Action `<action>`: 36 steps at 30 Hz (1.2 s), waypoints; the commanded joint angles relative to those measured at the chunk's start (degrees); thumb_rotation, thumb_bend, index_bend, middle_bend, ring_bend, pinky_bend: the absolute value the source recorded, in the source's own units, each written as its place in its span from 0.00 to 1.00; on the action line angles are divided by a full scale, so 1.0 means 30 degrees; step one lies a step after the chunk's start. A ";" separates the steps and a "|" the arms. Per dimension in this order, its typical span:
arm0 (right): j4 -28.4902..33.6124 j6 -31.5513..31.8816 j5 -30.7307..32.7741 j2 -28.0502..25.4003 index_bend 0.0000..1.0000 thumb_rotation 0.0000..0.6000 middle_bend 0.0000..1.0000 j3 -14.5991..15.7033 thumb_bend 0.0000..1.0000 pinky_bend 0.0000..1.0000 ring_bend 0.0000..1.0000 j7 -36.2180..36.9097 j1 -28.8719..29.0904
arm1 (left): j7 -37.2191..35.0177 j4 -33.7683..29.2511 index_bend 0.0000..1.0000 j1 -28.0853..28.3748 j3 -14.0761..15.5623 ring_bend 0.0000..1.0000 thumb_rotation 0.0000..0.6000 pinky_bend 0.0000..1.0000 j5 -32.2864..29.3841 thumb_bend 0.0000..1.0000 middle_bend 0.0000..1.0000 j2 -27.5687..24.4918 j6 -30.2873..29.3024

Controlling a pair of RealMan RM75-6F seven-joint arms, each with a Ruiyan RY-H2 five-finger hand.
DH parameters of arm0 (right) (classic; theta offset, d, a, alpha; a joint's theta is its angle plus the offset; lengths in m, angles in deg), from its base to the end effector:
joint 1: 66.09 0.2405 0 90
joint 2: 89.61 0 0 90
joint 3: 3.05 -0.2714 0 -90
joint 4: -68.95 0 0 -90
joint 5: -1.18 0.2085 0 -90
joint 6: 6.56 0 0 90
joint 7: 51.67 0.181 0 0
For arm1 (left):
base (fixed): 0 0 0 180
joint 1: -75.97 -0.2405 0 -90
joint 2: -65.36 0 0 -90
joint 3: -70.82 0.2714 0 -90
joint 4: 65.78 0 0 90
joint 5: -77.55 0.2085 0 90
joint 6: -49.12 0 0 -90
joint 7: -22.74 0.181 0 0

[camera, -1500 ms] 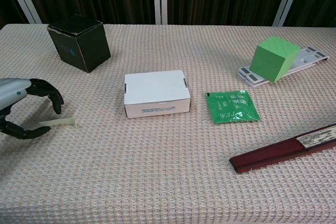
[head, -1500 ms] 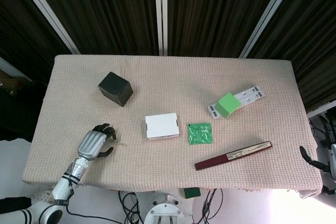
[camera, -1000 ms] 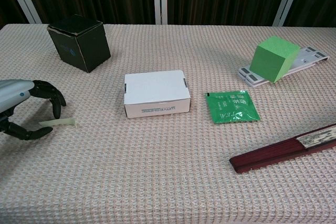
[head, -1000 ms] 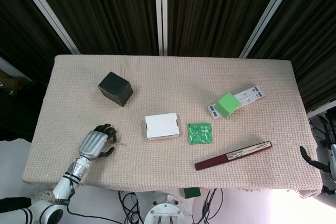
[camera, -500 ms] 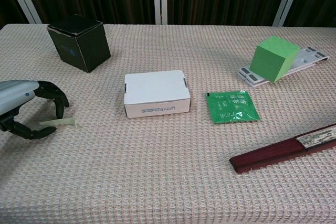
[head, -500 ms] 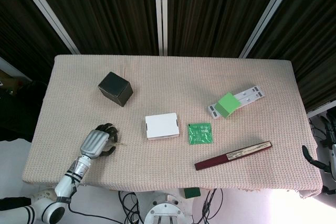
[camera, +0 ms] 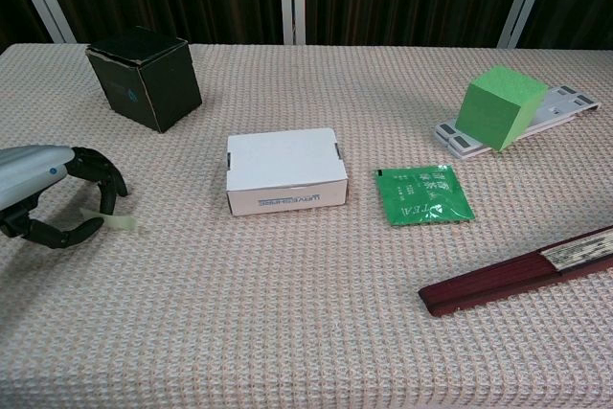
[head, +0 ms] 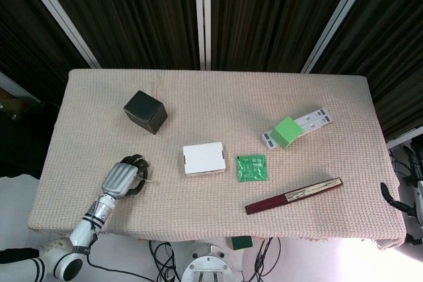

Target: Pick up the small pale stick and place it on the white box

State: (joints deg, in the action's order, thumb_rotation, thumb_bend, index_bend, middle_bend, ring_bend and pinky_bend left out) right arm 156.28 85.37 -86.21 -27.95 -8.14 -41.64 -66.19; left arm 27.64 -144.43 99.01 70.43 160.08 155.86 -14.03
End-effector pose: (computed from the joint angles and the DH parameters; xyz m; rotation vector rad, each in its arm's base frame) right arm -0.3426 -0.1973 0.2149 1.2600 -0.8488 0.9943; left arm -0.2556 0.2848 -0.0419 -1.8134 -1.1094 -0.9113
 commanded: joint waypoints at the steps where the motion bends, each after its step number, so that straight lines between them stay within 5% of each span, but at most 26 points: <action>1: -0.0008 -0.0015 0.0002 0.0009 0.00 0.76 0.00 -0.0005 0.33 0.00 0.00 -0.0005 0.0011 | -0.0091 -0.0019 0.56 0.0020 0.0008 0.16 1.00 0.22 0.0043 0.42 0.32 -0.0013 -0.0033; 10: -0.0063 -0.0025 0.0040 0.0020 0.00 0.76 0.00 -0.0014 0.34 0.00 0.00 0.0038 -0.0004 | -0.0622 -0.0201 0.59 0.0076 -0.0013 0.16 1.00 0.22 0.0281 0.43 0.33 -0.0153 -0.0285; 19: -0.0041 0.0196 -0.0008 -0.0043 0.00 0.76 0.00 -0.0066 0.35 0.00 0.00 0.0178 -0.0082 | -0.0033 -0.2224 0.60 0.0840 -0.1084 0.16 1.00 0.23 0.1320 0.43 0.33 -0.1422 -0.1396; 28: -0.0048 0.0463 -0.0051 -0.0108 0.00 0.76 0.00 -0.0103 0.35 0.00 0.00 0.0279 -0.0204 | 0.1936 -0.3996 0.61 0.2973 -0.2432 0.17 1.00 0.27 0.1231 0.43 0.33 -0.1430 0.0122; 36: -0.0058 0.0388 0.0014 -0.0233 0.00 0.76 0.00 -0.0103 0.35 0.00 0.00 0.0365 -0.0229 | 0.2331 -0.2802 0.61 0.4767 -0.3098 0.17 1.00 0.27 0.0378 0.43 0.33 0.0109 0.1886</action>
State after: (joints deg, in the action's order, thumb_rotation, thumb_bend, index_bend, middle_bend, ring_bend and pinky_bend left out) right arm 156.12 86.59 -86.18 -28.64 -8.48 -40.53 -66.89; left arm 34.26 -153.64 112.50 61.56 161.82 155.42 -9.19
